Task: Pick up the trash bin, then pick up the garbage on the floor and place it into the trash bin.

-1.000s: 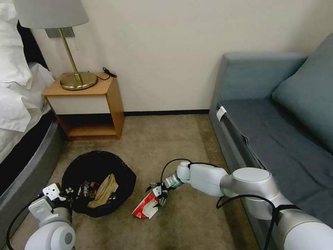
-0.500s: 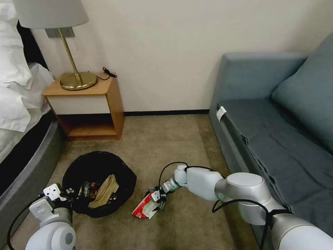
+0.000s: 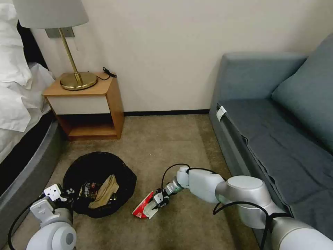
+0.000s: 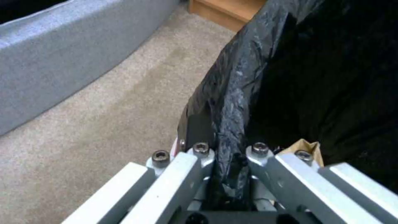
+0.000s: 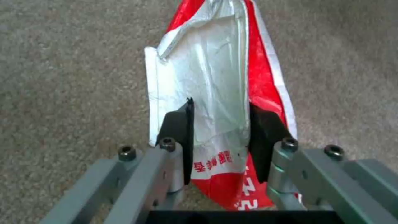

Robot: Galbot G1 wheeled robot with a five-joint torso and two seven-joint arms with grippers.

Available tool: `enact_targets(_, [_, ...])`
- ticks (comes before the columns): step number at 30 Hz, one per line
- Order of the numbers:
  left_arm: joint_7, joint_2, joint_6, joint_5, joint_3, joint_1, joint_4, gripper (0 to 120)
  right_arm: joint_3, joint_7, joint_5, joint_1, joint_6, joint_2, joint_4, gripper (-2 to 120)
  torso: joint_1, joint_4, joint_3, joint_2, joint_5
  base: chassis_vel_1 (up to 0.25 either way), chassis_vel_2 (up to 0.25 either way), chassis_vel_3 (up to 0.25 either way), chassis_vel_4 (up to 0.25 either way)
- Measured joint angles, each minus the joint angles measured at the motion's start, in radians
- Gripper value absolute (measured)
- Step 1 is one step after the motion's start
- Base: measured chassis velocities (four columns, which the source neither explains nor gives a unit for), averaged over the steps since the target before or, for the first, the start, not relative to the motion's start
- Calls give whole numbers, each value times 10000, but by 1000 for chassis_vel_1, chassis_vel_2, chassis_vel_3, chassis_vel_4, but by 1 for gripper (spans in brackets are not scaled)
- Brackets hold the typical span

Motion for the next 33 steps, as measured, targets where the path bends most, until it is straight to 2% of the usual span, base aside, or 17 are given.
enact_targets(7, [-2, 1, -18, 13, -9, -15, 32, 3, 133, 103, -42, -5, 215, -71, -7, 18, 0, 1, 0, 0, 0, 0, 0, 0, 0])
enact_targets(11, [-1, 4, -18, 13, -10, -28, 32, 3, 149, 192, 4, 11, 251, -173, 143, 17, 0, 1, 0, 0, 0, 0, 0, 0, 0])
enact_targets(14, [-1, 3, -19, 13, 3, -49, 41, 3, 150, 221, 65, 52, 260, -292, 330, 10, 0, 1, 0, 0, 0, 0, 0, 0, 0])
enact_targets(16, [-1, -6, -19, 14, 23, -67, 62, 3, 148, 251, 148, 77, 261, -377, 451, 1, 0, 0, 0, 0, 0, 0, 0, 0, 0])
enact_targets(25, [-1, -2, -19, 30, 7, -87, 71, 3, 341, 442, 383, 177, 263, -817, 988, 0, 0, 1, 0, 0, 1, 0, 0, 0, 0])
enact_targets(30, [-1, 30, 7, 30, -13, -80, 65, 3, 697, 642, 684, 506, 135, -1553, 1857, 0, 0, 2, 0, 0, 1, 0, 0, 0, 0])
enact_targets(33, [-1, 70, 30, 25, -8, -82, 60, 3, 1091, 781, 1229, 795, -79, -2289, 2680, 0, 0, 2, 0, -1, 2, 0, 0, 0, 0])
